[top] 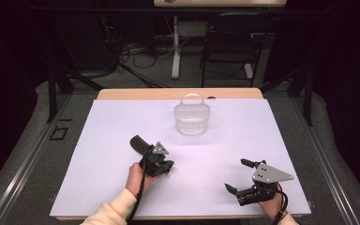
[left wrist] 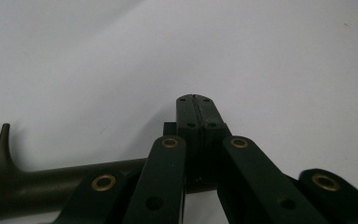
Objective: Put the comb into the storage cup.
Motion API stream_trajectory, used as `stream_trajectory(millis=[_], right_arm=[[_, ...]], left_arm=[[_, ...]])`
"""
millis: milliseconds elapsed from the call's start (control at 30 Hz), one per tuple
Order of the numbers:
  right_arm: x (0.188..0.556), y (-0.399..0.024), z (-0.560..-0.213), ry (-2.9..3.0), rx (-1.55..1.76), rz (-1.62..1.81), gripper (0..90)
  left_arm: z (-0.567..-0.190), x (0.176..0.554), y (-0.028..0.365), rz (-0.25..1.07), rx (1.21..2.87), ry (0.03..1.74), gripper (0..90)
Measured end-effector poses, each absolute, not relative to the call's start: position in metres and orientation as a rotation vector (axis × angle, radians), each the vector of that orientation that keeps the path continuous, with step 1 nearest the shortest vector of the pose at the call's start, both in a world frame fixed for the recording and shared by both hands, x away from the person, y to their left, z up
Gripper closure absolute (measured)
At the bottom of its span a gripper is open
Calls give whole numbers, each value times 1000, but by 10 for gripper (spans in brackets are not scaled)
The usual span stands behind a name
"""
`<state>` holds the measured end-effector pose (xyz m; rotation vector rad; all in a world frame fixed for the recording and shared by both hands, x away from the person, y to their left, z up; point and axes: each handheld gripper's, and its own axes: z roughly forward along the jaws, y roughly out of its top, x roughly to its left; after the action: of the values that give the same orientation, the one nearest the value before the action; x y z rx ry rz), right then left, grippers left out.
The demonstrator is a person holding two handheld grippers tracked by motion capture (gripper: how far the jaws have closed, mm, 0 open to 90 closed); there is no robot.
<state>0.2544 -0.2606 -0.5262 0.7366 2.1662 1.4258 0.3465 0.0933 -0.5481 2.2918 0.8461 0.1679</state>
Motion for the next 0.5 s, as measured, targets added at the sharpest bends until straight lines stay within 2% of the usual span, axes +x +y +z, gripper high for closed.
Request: stream_trajectory(millis=[500], right_arm=[[258,-258,-526,2174,724,1431,0]], left_arm=[[-546,340,106,138,2346,868,900]])
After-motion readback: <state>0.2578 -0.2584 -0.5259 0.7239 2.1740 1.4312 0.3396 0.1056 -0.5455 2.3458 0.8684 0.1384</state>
